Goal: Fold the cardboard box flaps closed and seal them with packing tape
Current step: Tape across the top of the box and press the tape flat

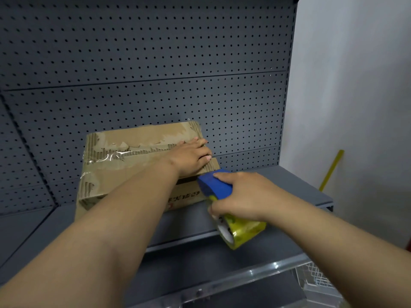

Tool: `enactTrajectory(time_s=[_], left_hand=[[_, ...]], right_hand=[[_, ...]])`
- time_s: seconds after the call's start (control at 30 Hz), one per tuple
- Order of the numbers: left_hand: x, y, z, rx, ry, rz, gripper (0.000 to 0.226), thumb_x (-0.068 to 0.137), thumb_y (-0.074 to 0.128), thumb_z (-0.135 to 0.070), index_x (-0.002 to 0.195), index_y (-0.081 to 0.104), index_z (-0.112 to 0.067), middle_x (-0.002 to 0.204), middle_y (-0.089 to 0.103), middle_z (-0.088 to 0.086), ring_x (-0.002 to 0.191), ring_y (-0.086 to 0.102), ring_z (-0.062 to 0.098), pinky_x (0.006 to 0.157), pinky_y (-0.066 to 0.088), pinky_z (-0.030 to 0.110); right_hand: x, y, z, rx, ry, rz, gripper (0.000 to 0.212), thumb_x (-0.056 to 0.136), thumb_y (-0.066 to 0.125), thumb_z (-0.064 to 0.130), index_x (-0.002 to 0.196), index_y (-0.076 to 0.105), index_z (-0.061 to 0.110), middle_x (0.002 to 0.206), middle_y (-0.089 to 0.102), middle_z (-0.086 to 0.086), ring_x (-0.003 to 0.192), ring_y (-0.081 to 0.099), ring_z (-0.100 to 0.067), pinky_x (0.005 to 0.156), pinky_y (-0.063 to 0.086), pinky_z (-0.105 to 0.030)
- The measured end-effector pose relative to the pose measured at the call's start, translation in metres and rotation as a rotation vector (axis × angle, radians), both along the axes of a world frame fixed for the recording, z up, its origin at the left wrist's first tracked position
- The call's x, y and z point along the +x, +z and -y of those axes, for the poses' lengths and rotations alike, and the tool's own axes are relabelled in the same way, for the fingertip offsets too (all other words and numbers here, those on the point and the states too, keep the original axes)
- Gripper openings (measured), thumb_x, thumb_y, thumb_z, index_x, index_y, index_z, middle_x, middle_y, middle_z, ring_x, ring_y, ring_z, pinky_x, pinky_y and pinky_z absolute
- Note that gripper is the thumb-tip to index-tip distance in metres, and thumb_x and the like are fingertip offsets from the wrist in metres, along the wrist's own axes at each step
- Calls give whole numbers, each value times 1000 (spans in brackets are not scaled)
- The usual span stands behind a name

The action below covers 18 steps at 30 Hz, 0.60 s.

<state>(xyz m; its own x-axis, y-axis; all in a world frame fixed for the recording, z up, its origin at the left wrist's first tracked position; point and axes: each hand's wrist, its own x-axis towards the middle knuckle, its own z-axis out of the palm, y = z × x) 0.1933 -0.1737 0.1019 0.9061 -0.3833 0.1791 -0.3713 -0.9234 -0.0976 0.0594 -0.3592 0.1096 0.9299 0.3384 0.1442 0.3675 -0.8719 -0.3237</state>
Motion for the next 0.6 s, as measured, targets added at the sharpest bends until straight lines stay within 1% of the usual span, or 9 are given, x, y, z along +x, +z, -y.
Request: enactTrajectory(time_s=[0.07,0.1,0.13,0.23,0.33,0.43,0.5,0.57,0.6], left_hand=[[0,0,-1,-1,-6,2,41,99,23,-42,133,41,-30,158,11,-2,146,2,18,116,4,44],[0,-1,-1,1,-5,3,41,99,23,-42,133,41,-31,158,12,-2,146,1,18,116,4,44],[0,0,-2,0,-3,4,41,99,22,-42,133,41,-31,158,12,-3,146,1,18,116,4,44],[0,0,-1,-10,-5,-3,40,99,23,-43,132,42,-31,158,12,-2,146,2,18,117,4,44],[-1,0,0,-5,-4,3,41,99,23,-42,133,41,-30,158,11,-2,146,2,18,116,4,44],[-2,1,-2,-11,-12,2,41,99,23,-42,133,42,-29,158,12,-2,146,2,18,116,4,44],[-4,2,-3,-7,-11,-1,41,99,23,-42,133,42,-30,158,12,-2,146,2,18,116,4,43],[-4,3,-3,0,-5,1,41,99,23,-42,133,42,-30,158,11,-2,146,2,18,116,4,43],[-4,2,-1,1,-3,0,41,99,23,-42,133,42,-30,158,12,-2,146,3,18,116,4,43]], right_hand=[[0,3,-1,-52,-10,50,67,67,62,47,131,45,37,119,58,-1,93,48,-22,78,46,-30],[0,4,-2,-98,-22,74,66,68,61,46,131,44,37,116,58,-2,90,46,-22,75,46,-30],[0,4,-2,-110,-22,73,65,68,60,46,130,44,36,115,58,-3,91,47,-22,75,46,-30],[2,8,-2,-23,20,3,64,66,65,46,127,50,37,118,60,1,102,53,-22,80,47,-28],[2,9,-4,-138,-10,73,67,67,62,46,132,44,39,120,58,0,105,52,-24,74,43,-28],[2,12,-7,-64,53,-2,69,66,65,47,132,45,39,123,57,2,107,53,-23,82,47,-29],[1,16,-5,-24,61,-45,69,65,67,46,131,47,41,118,58,4,99,53,-20,79,46,-28],[3,16,-2,-114,34,-4,69,65,65,45,131,45,42,110,58,3,88,47,-19,73,44,-28],[2,16,-2,-156,29,10,69,65,64,44,131,45,41,107,58,2,87,46,-19,73,44,-28]])
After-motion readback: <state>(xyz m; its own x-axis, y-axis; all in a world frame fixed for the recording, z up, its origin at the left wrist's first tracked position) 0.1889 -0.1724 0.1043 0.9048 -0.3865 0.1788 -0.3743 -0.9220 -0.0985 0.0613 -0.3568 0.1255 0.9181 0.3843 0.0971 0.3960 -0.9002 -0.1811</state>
